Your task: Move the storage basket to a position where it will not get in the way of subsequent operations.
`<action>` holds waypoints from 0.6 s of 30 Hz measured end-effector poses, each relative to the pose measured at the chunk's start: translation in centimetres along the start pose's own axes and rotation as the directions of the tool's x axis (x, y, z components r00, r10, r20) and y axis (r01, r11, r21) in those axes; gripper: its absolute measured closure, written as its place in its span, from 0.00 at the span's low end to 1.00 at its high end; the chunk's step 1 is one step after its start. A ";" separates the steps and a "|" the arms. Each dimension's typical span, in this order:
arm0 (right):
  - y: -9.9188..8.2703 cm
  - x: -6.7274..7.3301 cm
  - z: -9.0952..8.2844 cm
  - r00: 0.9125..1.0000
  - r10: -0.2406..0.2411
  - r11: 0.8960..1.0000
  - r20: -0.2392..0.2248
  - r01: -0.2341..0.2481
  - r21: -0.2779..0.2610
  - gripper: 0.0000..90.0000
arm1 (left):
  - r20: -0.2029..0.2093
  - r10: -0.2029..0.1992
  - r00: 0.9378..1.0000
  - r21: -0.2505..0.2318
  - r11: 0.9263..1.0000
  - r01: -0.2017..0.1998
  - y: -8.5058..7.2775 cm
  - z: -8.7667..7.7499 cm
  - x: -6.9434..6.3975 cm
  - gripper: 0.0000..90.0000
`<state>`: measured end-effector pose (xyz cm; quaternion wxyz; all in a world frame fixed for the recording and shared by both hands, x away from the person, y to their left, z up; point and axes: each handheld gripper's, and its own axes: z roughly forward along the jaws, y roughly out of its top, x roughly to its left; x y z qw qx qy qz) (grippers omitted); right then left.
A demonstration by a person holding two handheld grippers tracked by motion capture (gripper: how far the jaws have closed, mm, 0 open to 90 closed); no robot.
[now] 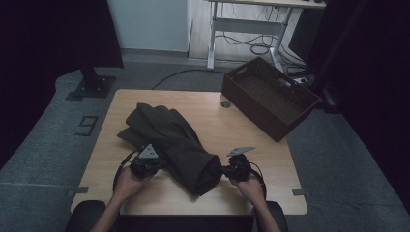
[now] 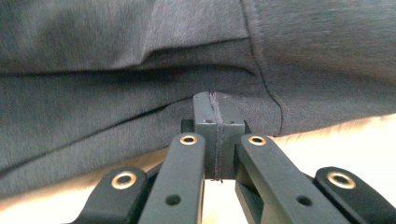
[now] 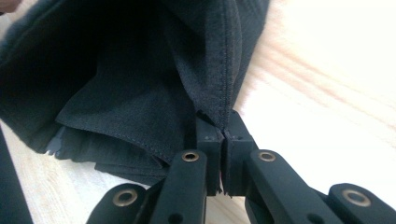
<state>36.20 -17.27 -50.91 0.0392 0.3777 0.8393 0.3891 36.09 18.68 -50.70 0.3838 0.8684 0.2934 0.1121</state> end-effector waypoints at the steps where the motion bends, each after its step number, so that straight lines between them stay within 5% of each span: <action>1: 0.0 -0.2 -0.2 1.000 -0.001 1.000 0.008 0.001 -0.002 0.97 | 0.010 -0.010 1.000 -0.015 1.000 0.010 0.3 -0.2 0.1 1.00; 3: 0.1 -0.7 -0.5 0.999 0.006 1.000 0.034 -0.005 -0.006 0.97 | 0.035 -0.029 0.999 -0.047 0.998 0.031 0.7 -0.6 0.3 1.00; 7: -0.3 -2.3 -0.6 0.997 0.039 0.999 0.063 -0.039 -0.005 0.96 | 0.007 -0.025 1.000 -0.058 0.998 0.025 1.2 -0.9 0.6 0.98; 9: -0.5 -2.9 -0.7 0.995 0.062 0.998 0.073 -0.061 -0.008 0.89 | -0.021 -0.029 0.999 -0.062 0.998 0.028 1.0 -0.9 1.1 0.80; 13: -1.0 -3.0 -1.4 0.993 0.077 0.997 0.092 -0.074 -0.035 0.66 | -0.053 -0.059 0.997 -0.051 0.997 0.056 0.3 -0.7 2.5 0.61; 18: -1.5 -1.9 -2.3 0.994 0.057 0.997 0.089 -0.053 -0.048 0.58 | -0.111 -0.093 0.989 -0.051 0.995 0.088 -1.1 -0.7 4.3 0.43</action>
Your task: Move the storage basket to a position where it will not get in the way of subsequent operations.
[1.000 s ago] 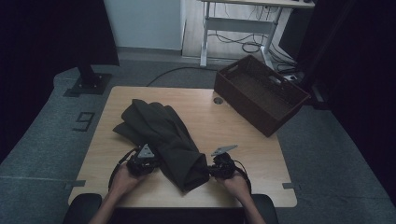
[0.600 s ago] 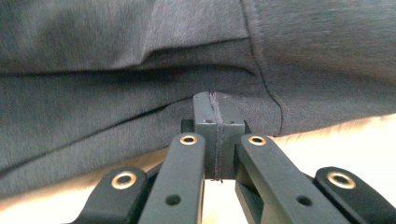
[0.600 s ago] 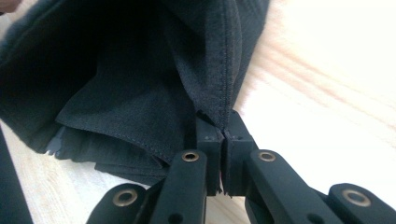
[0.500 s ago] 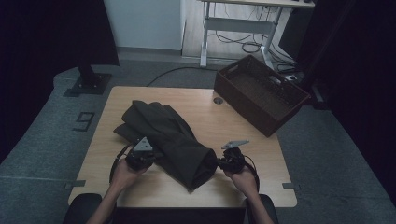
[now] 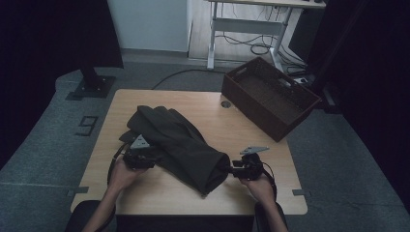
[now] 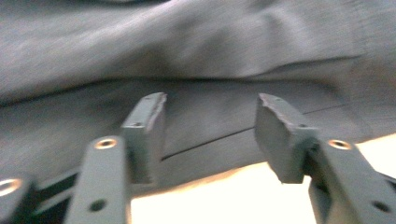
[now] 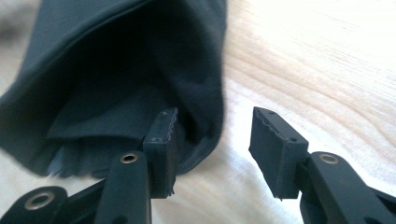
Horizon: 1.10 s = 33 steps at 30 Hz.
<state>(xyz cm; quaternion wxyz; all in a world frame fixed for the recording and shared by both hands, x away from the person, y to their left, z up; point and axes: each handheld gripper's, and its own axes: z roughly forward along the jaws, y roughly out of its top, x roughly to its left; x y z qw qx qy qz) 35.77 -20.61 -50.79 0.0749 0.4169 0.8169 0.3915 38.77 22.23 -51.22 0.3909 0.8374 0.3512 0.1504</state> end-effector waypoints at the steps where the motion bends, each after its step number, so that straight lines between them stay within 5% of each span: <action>1: -0.1 0.2 -0.1 1.000 -0.008 1.000 -0.004 0.008 -0.003 0.58 | -0.016 -0.007 1.000 0.000 1.000 0.007 -0.3 0.0 0.3 0.41; 8: -0.9 2.4 -0.5 0.998 -0.053 0.999 -0.029 0.053 -0.011 0.57 | -0.104 -0.056 0.993 0.003 0.998 0.057 -1.9 -0.4 2.5 0.30; 17: -1.7 4.0 1.9 0.994 -0.070 0.997 -0.082 0.072 0.023 0.57 | -0.101 -0.065 0.993 0.089 0.993 0.074 -2.5 1.7 3.3 0.32; 26: -1.3 2.6 4.0 0.997 -0.064 0.997 -0.046 0.066 0.035 0.56 | -0.100 -0.051 0.994 0.113 0.992 0.062 -2.5 1.7 2.3 0.32; 33: 0.4 -1.0 4.7 0.999 -0.035 0.999 0.042 0.034 0.016 0.55 | -0.070 -0.027 0.997 0.129 0.991 0.035 -2.3 1.8 0.1 0.33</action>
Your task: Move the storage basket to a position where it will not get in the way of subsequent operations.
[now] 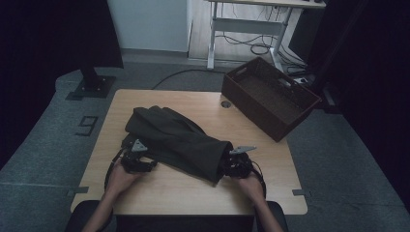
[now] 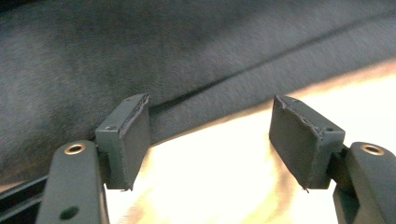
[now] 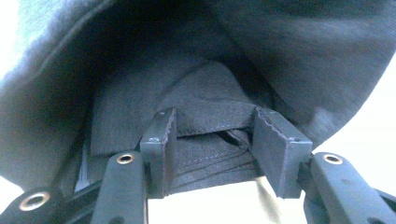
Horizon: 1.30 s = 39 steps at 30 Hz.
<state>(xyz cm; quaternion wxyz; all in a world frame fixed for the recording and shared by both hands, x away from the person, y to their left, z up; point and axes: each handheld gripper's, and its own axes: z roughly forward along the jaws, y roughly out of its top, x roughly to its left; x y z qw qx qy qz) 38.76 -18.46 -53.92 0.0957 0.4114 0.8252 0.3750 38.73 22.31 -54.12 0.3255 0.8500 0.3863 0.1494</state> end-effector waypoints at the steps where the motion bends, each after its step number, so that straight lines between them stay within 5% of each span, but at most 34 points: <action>1: 0.2 -0.6 0.1 1.000 0.007 1.000 0.013 -0.007 -0.005 0.55 | 0.004 0.007 1.000 0.001 1.000 -0.007 0.0 0.0 -0.3 0.33; 4: 0.5 -2.1 0.1 0.998 0.042 0.999 0.037 -0.041 -0.019 0.50 | 0.024 0.016 1.000 -0.017 1.000 -0.016 0.1 -0.3 -0.7 0.35; 7: 0.3 -2.4 -0.8 0.997 0.049 0.999 0.052 -0.048 -0.018 0.49 | 0.016 -0.021 1.000 -0.063 0.998 0.022 0.1 -1.8 0.3 0.33; 15: -1.6 -0.5 -3.3 1.000 0.019 1.000 0.001 -0.019 -0.022 0.51 | -0.096 -0.118 0.988 -0.080 0.991 0.110 -1.6 -3.9 5.0 0.29; 19: -2.1 0.8 -3.9 0.999 0.002 1.000 -0.036 -0.003 -0.022 0.50 | -0.121 -0.143 0.982 -0.064 0.989 0.136 -2.1 -2.9 6.8 0.25; 23: -2.2 1.9 -4.1 0.997 -0.018 1.000 -0.070 0.016 -0.024 0.49 | -0.105 -0.172 0.980 -0.075 0.984 0.164 -2.1 -2.1 7.8 0.24; 27: -1.9 2.9 -3.4 0.995 -0.042 0.999 -0.090 0.040 -0.026 0.55 | -0.063 -0.150 0.987 -0.059 0.988 0.146 -1.8 -1.3 7.7 0.35; 33: -1.4 3.2 -2.1 0.995 -0.050 0.999 -0.082 0.050 -0.001 0.89 | -0.066 -0.126 0.990 -0.039 0.992 0.124 -1.6 -1.8 6.5 0.63; 36: -1.2 2.3 -2.2 0.998 -0.033 0.999 -0.055 0.033 0.001 0.91 | -0.030 -0.141 0.990 -0.042 0.989 0.140 -2.0 -2.2 5.8 0.67; 39: -1.1 0.9 -2.7 1.000 -0.006 1.000 -0.003 0.006 -0.012 0.91 | -0.010 -0.111 0.994 -0.022 0.994 0.111 -2.2 -2.7 4.1 0.67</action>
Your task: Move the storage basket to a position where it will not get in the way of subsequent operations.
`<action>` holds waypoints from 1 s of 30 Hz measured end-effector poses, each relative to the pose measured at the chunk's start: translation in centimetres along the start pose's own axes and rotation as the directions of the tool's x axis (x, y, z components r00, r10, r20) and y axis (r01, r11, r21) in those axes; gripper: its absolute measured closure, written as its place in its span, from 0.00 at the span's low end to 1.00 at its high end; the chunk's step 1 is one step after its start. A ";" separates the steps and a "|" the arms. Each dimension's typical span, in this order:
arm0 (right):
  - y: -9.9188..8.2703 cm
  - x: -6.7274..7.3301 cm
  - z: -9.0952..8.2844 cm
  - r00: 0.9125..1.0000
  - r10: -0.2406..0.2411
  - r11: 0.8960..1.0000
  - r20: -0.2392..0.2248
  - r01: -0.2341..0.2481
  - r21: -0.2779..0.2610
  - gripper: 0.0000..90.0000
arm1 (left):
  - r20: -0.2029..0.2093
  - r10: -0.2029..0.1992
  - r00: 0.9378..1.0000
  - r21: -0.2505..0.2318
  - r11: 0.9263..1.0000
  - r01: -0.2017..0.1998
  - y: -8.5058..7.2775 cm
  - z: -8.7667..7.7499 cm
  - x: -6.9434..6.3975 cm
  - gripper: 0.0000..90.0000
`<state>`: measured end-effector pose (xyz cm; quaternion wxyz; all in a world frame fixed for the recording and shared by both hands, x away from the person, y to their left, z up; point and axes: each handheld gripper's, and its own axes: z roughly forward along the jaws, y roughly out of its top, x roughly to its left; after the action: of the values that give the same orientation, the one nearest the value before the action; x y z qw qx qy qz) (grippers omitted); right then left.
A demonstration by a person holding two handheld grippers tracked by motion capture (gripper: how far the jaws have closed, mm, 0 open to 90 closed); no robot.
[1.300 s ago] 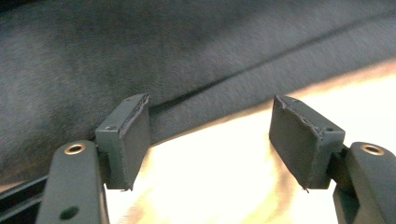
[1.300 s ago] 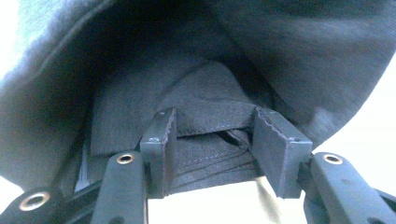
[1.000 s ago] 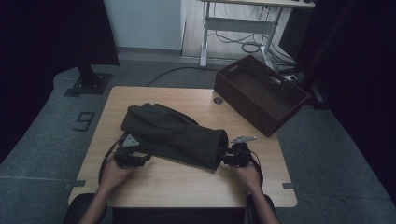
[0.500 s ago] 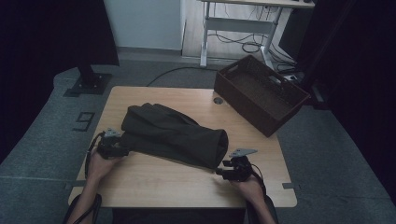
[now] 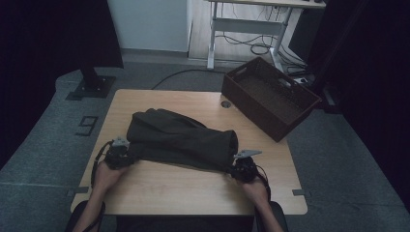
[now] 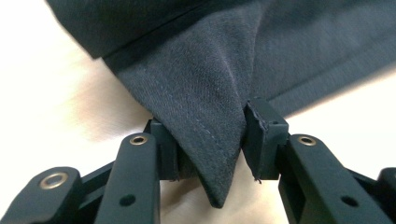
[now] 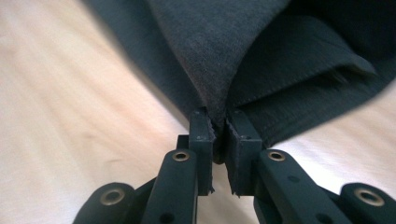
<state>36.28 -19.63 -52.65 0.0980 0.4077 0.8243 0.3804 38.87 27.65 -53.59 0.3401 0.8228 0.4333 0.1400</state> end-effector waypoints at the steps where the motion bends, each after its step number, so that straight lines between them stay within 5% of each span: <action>1: 0.0 -0.6 -0.1 1.000 0.009 1.000 0.014 -0.009 -0.004 0.90 | 0.007 0.017 1.000 0.007 1.000 -0.017 -0.1 -0.1 -0.7 0.67; 5: -0.1 -2.6 -0.6 0.998 0.053 0.998 0.043 -0.052 -0.024 0.79 | 0.018 0.070 0.997 -0.002 0.998 -0.070 -0.6 -0.8 -2.3 0.55; 7: -0.3 -3.2 -0.6 0.997 0.067 0.997 0.038 -0.066 -0.030 0.67 | 0.024 0.034 0.999 -0.029 0.999 -0.033 -0.9 -1.1 -1.9 0.48; 10: -0.5 -3.4 -0.3 0.998 0.060 0.998 0.022 -0.059 -0.031 0.64 | 0.032 0.005 0.999 -0.024 1.000 -0.005 -1.0 -0.9 -1.3 0.46; 12: -0.4 -3.2 0.0 0.998 0.045 0.999 0.033 -0.045 -0.017 0.69 | 0.038 0.021 0.999 -0.004 1.000 -0.021 -1.0 -0.4 -1.5 0.51; 16: -0.2 -3.2 0.1 0.998 0.039 0.999 0.056 -0.039 -0.003 0.87 | 0.017 0.061 0.998 0.028 0.998 -0.062 -0.4 -0.3 -2.7 0.80; 17: -0.1 -3.2 0.0 0.998 0.038 0.999 0.054 -0.038 -0.006 0.94 | 0.023 0.072 0.997 0.037 0.997 -0.073 -0.3 -0.4 -2.9 0.84; 21: -0.1 -2.8 -0.8 0.999 0.029 0.999 0.036 -0.029 -0.020 0.95 | 0.083 0.089 0.993 0.041 0.995 -0.093 -0.3 -1.2 -3.5 0.93; 26: 0.3 -2.6 -2.9 0.999 0.021 0.998 0.035 -0.019 -0.065 0.96 | 0.140 0.092 0.986 -0.033 0.996 -0.089 0.3 -3.6 -4.1 0.95; 30: 1.5 -2.4 -5.0 0.999 -0.001 0.994 0.049 0.006 -0.112 0.96 | 0.148 0.112 0.983 -0.116 0.989 -0.095 1.6 -5.8 -4.3 0.95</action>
<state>36.44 -23.58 -48.50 0.1415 0.4092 0.7999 0.4156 34.32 26.09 -48.00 0.4088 0.8331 0.3539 0.1168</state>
